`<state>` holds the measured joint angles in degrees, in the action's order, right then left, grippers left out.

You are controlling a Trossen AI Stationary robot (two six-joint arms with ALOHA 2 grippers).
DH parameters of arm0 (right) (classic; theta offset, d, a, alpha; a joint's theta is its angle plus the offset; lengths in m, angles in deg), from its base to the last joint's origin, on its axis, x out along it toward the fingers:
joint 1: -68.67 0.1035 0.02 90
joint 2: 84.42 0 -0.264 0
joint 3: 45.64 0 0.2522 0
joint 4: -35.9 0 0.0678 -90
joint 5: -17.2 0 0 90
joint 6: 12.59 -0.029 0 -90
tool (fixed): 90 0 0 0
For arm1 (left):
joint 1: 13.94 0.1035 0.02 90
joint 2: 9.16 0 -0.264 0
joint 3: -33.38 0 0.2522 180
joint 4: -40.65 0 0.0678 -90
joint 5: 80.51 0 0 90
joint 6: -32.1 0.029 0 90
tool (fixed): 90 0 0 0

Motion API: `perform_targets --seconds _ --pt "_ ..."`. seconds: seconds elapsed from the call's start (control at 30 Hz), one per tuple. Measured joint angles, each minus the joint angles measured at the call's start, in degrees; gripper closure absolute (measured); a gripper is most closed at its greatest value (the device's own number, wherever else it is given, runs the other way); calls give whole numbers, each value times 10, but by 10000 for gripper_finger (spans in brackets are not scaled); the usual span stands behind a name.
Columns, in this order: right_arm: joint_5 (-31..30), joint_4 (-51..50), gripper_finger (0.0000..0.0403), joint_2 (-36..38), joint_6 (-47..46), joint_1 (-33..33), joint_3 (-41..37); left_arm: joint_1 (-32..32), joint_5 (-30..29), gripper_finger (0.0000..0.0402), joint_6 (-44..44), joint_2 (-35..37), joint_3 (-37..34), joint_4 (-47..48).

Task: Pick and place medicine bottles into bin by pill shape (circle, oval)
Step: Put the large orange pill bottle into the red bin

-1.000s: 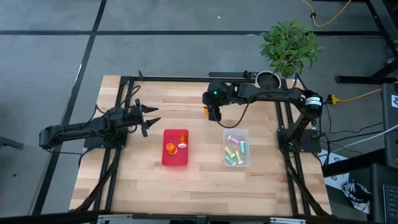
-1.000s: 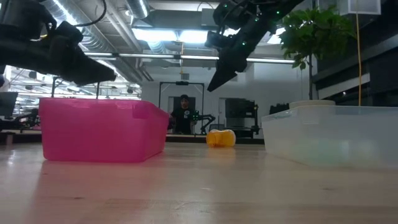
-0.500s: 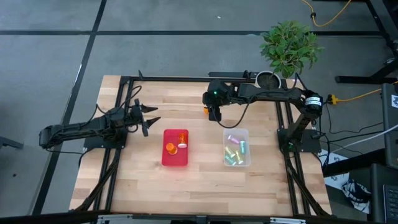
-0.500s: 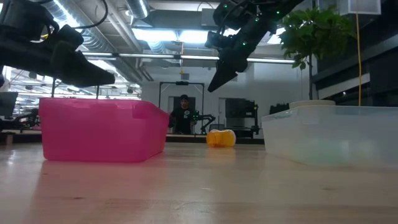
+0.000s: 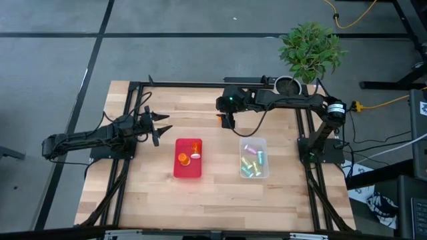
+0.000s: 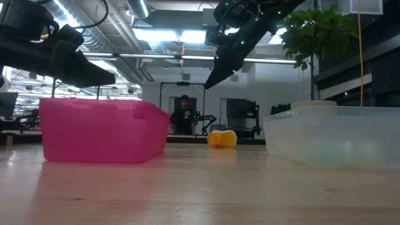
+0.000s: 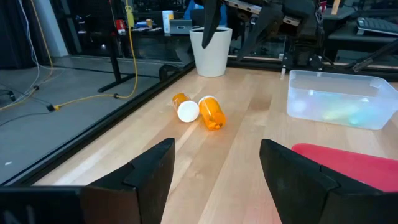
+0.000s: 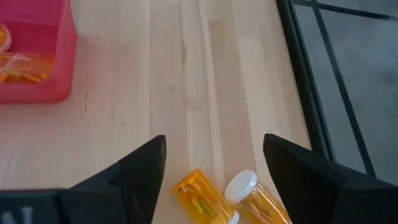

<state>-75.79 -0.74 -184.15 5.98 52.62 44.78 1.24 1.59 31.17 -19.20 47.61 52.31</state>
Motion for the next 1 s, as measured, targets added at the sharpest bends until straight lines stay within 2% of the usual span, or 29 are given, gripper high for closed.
perform_targets --seconds 0.27,0.4,0.53,0.73,1.0 --pt "0 -5 125 -11 -29 -1 0 0 0 172 0 0 0 -1" --pt "-3 -48 125 -43 8 -6 0 0 0 172 0 0 0 -1" --pt "-40 -46 124 -76 59 -13 0 0 0 172 0 0 0 -1" --pt "-29 -45 124 -95 115 -15 0 0 -1 172 0 0 0 -1" --pt "-24 -44 124 -118 136 -18 0 0 -1 172 0 0 0 -1"
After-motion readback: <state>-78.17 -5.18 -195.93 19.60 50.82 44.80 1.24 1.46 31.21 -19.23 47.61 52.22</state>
